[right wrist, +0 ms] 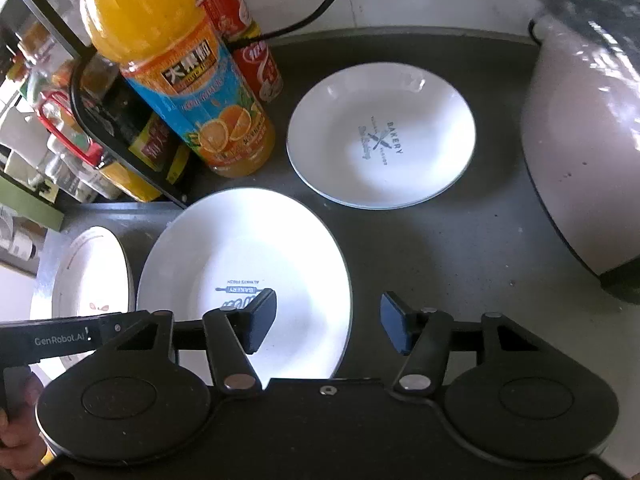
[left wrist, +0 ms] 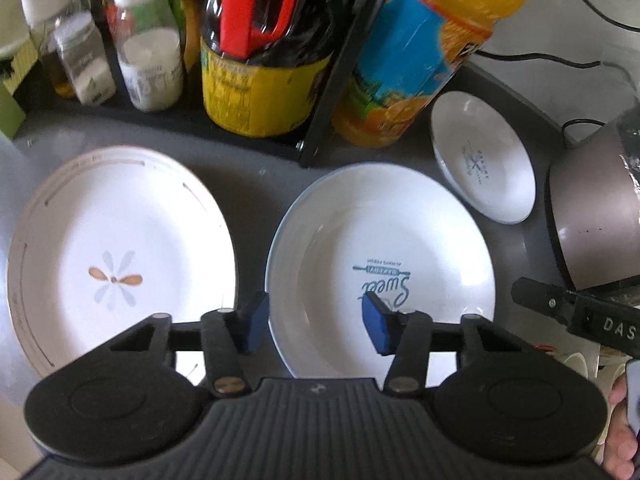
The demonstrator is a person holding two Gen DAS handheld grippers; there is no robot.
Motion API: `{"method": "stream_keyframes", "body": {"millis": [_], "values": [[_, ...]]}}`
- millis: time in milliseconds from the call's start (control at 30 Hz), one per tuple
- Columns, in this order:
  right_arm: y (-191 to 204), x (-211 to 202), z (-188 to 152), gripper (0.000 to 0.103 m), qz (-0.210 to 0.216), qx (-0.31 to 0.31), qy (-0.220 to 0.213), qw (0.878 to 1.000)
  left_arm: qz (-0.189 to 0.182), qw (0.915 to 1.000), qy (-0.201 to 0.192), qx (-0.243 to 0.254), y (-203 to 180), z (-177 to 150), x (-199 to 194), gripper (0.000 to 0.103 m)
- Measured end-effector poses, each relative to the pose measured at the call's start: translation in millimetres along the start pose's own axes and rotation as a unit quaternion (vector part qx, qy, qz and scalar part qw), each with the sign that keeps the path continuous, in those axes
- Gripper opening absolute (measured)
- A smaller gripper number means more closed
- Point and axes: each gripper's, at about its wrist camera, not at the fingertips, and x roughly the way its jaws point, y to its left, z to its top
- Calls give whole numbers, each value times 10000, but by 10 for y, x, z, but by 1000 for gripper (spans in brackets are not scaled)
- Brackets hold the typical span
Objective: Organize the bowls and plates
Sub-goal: 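Move both grippers toward the white 'Sweet' plate, then close both grippers on the rim of the white 'Sweet' plate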
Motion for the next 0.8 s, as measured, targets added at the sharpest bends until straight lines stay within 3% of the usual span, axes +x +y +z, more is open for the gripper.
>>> {"method": "stream_keyframes", "body": {"millis": [200,600,800], "values": [[-48,185,68,44,87,-6,330,9994,25,9994,197,-297,90,-37,129,32],[-16,502,169,38,-63,-335,740,9967,307,9986,111,-410,75,-49,170,30],[-9,631,250,25,-49,-452,865,9952,442,9972,224,-569,114,-100,254,30]]}}
